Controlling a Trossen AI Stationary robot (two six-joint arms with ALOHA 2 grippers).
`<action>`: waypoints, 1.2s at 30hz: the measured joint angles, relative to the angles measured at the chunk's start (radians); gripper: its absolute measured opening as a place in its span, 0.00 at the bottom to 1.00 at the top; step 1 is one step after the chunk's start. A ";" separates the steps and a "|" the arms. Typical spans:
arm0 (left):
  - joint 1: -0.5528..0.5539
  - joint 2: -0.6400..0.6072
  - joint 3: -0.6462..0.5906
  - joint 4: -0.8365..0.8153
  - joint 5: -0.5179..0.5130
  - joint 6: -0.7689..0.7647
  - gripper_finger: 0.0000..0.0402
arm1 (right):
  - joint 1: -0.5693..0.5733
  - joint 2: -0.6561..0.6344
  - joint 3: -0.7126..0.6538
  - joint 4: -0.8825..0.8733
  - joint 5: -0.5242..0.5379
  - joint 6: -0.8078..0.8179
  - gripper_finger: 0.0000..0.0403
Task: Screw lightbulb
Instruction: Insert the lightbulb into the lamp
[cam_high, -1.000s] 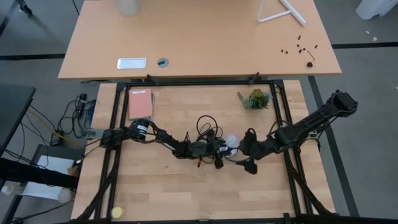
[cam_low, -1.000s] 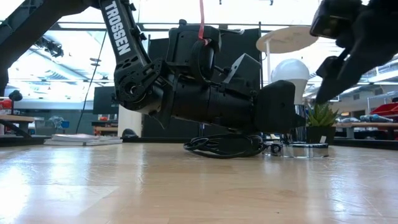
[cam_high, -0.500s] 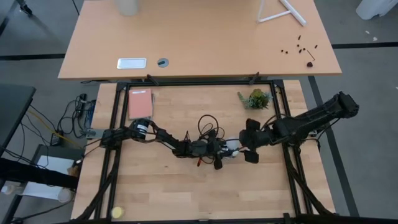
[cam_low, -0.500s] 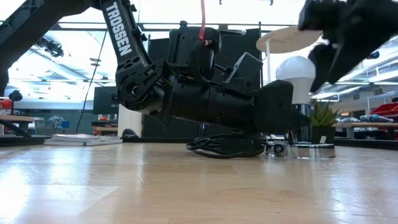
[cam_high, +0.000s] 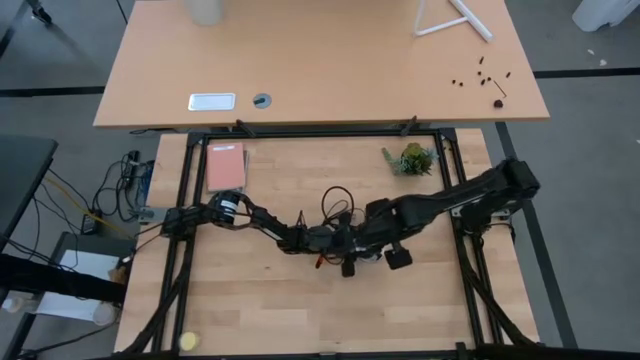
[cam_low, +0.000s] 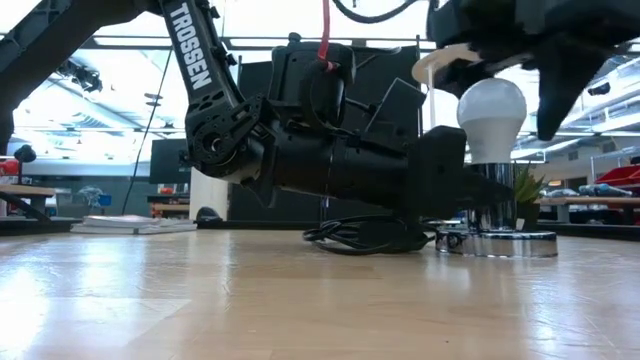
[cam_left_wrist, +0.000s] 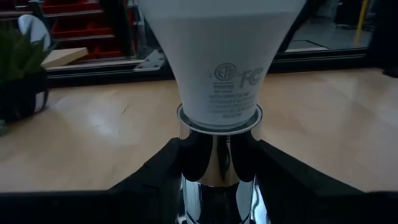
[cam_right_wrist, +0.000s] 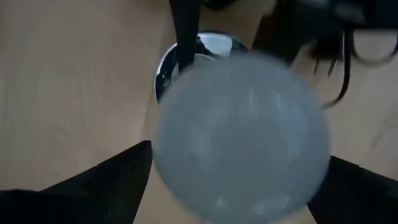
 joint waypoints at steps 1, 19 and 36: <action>0.000 0.000 0.000 0.000 0.009 0.001 0.44 | -0.002 0.022 0.025 -0.010 0.000 -0.026 0.94; 0.000 0.000 0.000 0.000 0.136 0.032 0.44 | 0.040 0.103 0.127 -0.024 -0.027 -0.602 0.93; 0.000 0.000 0.000 0.000 0.157 0.033 0.44 | 0.047 0.103 0.127 0.023 -0.103 -0.931 0.92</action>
